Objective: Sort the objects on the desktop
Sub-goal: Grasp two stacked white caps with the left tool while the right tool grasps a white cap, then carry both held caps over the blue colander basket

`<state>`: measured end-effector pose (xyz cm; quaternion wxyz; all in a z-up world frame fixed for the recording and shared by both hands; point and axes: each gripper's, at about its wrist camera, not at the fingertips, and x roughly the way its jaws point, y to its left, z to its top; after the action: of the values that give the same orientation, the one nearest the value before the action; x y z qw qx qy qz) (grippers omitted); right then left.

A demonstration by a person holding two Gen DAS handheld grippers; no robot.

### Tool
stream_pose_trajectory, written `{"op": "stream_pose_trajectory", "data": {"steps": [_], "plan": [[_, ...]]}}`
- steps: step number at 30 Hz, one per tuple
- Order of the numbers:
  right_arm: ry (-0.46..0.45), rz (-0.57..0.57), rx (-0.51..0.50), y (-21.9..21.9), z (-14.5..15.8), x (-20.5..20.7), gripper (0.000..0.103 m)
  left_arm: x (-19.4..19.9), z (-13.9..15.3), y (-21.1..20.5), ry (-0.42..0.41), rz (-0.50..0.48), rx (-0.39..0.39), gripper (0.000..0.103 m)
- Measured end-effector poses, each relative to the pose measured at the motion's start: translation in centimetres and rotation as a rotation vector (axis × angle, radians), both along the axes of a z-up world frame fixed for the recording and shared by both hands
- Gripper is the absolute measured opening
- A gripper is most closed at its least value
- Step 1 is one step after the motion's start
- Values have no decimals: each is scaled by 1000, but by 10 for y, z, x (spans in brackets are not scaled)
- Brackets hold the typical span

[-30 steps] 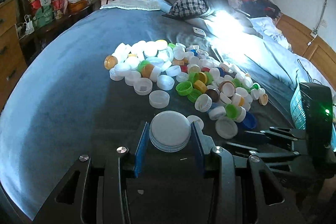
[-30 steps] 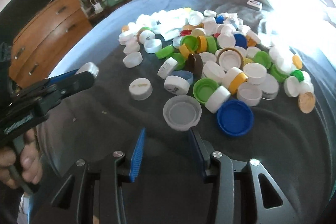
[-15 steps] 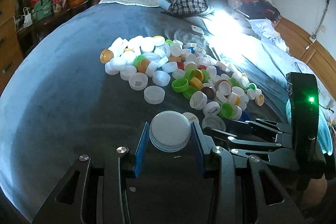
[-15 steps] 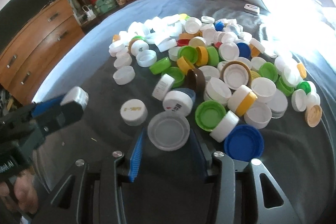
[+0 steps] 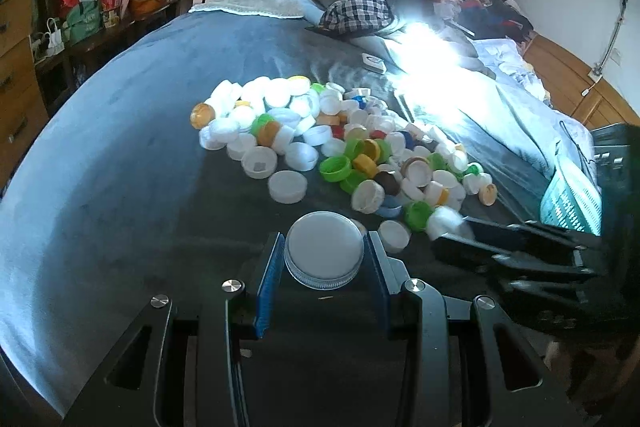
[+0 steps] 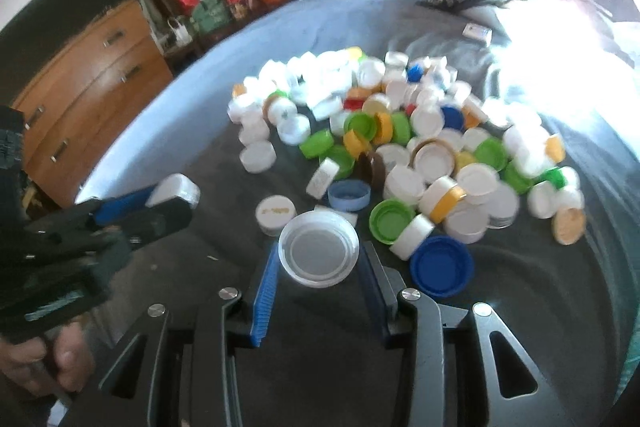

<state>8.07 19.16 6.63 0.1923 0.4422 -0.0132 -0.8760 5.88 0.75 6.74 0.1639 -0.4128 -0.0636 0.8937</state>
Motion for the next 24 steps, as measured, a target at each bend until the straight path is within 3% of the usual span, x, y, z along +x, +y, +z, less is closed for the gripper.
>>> {"op": "stream_pose_trajectory", "data": {"steps": [7,12,24], "plan": [[72,-62,27,38,45,24,43,8,29,43,28,-63,3,34],[111,-161,41,87,72,42,43,10,51,89,44,-115,-36,34],[171,-367,64,190,117,81,43,21,90,204,81,-268,-98,34]]}}
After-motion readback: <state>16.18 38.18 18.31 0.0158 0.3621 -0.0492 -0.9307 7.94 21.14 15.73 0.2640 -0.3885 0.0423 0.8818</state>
